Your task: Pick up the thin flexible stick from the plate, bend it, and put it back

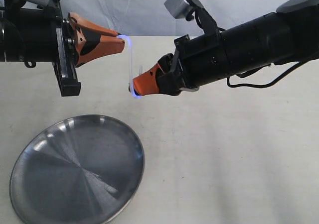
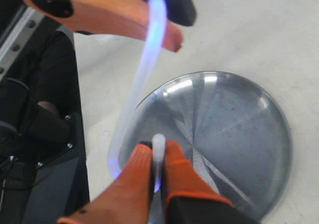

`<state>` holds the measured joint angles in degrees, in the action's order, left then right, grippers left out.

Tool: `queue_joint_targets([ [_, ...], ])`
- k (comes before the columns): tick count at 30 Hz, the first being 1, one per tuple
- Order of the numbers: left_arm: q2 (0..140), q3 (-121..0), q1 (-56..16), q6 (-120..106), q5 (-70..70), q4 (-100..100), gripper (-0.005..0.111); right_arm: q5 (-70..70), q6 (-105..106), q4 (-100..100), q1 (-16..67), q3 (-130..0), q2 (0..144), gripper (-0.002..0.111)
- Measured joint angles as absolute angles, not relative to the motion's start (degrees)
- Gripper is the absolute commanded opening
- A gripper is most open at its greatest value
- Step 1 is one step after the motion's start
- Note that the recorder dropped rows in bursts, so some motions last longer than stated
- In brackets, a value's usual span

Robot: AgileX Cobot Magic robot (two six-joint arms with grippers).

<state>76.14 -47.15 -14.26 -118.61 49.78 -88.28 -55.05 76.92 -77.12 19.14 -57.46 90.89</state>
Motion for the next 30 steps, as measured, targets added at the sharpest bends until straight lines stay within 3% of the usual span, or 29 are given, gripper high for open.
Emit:
queue_joint_targets([
  [17,78.39,-47.34,-14.26,-114.39,50.31,-84.85,0.000,-58.18,87.75,-76.26,19.14,-57.46,90.89,-0.001],
  [30,78.48,-47.34,-14.26,-111.26,53.02,-80.40,0.000,-62.89,116.62,-77.15,19.14,-57.46,90.89,-0.001],
])
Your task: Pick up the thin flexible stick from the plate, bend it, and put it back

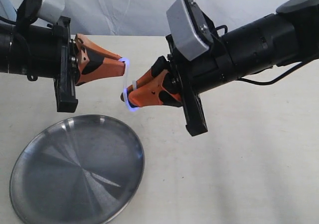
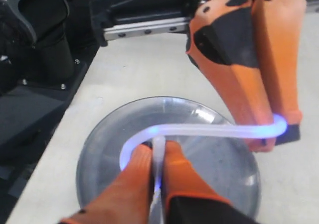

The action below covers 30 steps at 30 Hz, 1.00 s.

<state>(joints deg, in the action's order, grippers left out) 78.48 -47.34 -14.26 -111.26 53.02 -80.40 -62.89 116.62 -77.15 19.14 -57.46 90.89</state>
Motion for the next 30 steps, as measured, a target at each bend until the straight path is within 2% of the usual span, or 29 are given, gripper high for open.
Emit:
queue_joint_targets([
  [30,78.61,-47.34,-14.26,-104.48,54.87,-78.37,0.000,-63.91,120.17,-76.42,19.14,-57.46,90.77,-0.001],
])
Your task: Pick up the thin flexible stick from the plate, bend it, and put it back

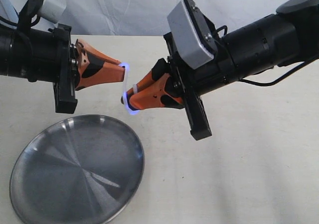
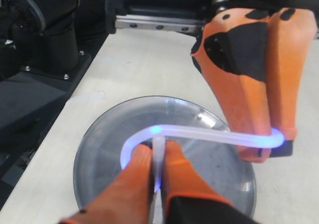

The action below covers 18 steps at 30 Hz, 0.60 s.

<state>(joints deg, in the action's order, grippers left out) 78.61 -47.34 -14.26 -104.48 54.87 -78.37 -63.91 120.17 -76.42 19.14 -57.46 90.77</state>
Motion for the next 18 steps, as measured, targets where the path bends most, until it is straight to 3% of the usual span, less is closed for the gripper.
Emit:
queue_joint_targets([
  [18,79.71,-47.34,-14.26,-101.32,58.74,-79.84,0.000,-64.06,120.17,-72.76,19.14,-57.46,88.88,-0.001],
])
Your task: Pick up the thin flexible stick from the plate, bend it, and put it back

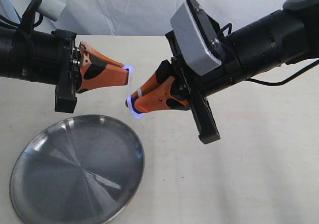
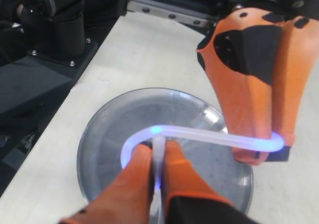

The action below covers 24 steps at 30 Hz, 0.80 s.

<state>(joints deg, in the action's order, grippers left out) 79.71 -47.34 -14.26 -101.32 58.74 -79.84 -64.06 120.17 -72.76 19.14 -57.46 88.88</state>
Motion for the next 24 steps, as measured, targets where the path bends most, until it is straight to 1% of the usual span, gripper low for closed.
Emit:
queue_joint_targets([
  [24,79.80,-47.34,-14.26,-86.85,59.03,-78.74,0.000,-63.40,120.31,-72.64,19.14,-57.46,88.88,-0.001],
])
